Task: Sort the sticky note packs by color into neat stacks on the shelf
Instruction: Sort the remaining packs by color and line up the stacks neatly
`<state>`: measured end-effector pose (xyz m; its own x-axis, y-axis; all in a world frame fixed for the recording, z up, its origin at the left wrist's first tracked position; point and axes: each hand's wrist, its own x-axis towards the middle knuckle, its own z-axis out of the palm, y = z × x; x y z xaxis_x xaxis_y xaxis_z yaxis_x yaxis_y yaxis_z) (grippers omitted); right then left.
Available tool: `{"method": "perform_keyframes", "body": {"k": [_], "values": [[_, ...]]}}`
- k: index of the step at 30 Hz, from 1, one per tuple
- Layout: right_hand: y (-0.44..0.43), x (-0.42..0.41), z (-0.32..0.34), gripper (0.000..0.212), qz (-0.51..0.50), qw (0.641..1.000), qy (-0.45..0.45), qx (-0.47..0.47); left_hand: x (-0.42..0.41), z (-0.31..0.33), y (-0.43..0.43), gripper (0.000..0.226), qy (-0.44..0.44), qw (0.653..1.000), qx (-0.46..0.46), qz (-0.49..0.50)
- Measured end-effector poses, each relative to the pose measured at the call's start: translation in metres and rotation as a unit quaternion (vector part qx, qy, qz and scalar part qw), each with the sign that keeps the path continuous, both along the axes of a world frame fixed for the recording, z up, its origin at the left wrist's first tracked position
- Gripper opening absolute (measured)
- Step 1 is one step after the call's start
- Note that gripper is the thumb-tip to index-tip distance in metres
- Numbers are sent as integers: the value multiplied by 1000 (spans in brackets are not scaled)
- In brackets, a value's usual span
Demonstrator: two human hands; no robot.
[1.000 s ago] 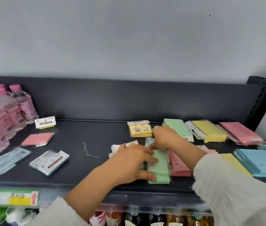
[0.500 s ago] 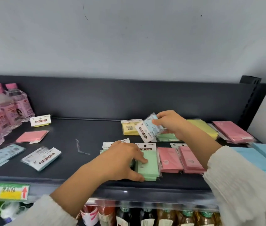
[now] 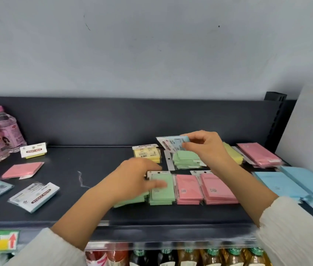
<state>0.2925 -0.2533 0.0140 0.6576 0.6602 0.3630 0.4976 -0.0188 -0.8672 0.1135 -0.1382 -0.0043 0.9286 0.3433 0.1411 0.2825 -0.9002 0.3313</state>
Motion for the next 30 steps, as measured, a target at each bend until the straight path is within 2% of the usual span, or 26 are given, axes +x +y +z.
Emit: {"method": "perform_keyframes", "body": {"k": [1, 2, 3, 5, 8, 10, 13, 16, 19, 22, 24, 30], "values": [[-4, -1, -2, 23, -12, 996, -92, -1, 0, 7, -2, 49, -69, 993, -90, 30], [-7, -2, -5, 25, -19, 984, -175, -3, 2, 13, -3, 49, -139, 967, -204, 63], [-9, -2, -8, 26, -23, 971, -237, 1, 6, 17, -3, 49, -183, 922, -327, 93], [-13, -1, -15, 25, -25, 949, -312, 23, 16, 22, -7, 45, -184, 834, -509, 108], [-17, -1, -27, 19, -18, 922, -384, 43, 33, 15, -14, 49, -186, 772, -600, 99], [-20, -1, -34, 19, -19, 915, -402, 39, 43, 10, -18, 48, -213, 751, -616, 101], [-29, -2, -45, 25, -24, 933, -360, 3, 52, 8, -23, 36, -240, 752, -605, 109], [-43, -5, -49, 37, -32, 970, -242, 18, 61, 6, -26, 43, -240, 777, -570, 113], [-56, -8, -45, 43, -64, 994, -88, 29, 71, 8, -38, 38, -235, 801, -543, 88], [-73, -2, -45, 33, -102, 993, 42, 43, 87, 10, -60, 36, -213, 820, -528, 50], [-90, 3, -44, 24, -123, 985, 94, 76, 100, 9, -74, 36, -198, 824, -529, 30], [-140, 18, -42, 21, -167, 969, 122, 132, 128, 14, -109, 21, -175, 823, -539, -23]]}}
